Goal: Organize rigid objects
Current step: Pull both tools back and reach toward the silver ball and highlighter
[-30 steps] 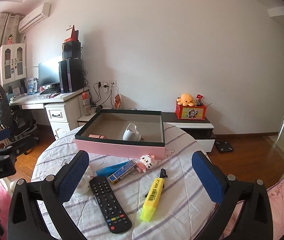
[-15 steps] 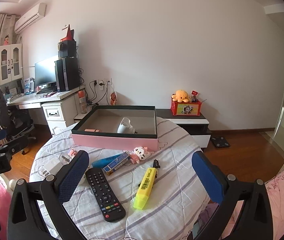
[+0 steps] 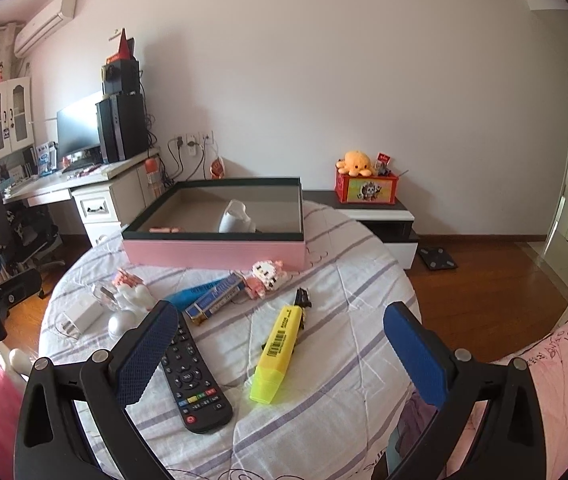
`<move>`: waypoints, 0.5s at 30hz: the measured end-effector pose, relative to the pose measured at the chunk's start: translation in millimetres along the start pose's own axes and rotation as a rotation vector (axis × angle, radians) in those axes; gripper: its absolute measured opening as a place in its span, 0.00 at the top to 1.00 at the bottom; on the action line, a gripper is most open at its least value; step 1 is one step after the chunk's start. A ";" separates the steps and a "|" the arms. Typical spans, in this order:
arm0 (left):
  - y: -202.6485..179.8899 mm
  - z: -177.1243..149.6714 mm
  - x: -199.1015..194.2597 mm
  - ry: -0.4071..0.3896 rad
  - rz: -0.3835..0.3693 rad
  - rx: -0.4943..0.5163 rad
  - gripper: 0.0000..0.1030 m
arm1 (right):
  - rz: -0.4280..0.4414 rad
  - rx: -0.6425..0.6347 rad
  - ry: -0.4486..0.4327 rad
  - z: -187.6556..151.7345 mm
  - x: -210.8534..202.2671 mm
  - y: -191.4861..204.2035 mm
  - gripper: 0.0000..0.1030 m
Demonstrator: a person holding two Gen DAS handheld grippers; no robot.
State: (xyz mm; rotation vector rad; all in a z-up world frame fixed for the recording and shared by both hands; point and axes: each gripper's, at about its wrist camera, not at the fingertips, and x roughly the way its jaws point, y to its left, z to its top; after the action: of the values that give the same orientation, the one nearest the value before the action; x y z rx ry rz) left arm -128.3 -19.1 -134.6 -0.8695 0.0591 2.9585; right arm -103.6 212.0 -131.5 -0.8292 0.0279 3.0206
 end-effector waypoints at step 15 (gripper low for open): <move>-43.1 -24.6 94.5 0.167 -0.048 0.049 0.01 | -0.007 0.003 0.156 -26.0 68.1 -9.7 0.00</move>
State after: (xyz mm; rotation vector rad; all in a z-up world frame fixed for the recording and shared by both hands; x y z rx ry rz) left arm -191.6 26.8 -207.3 -1.0935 0.1155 2.8216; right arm -148.8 221.5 -188.8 -1.0608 0.0312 2.9410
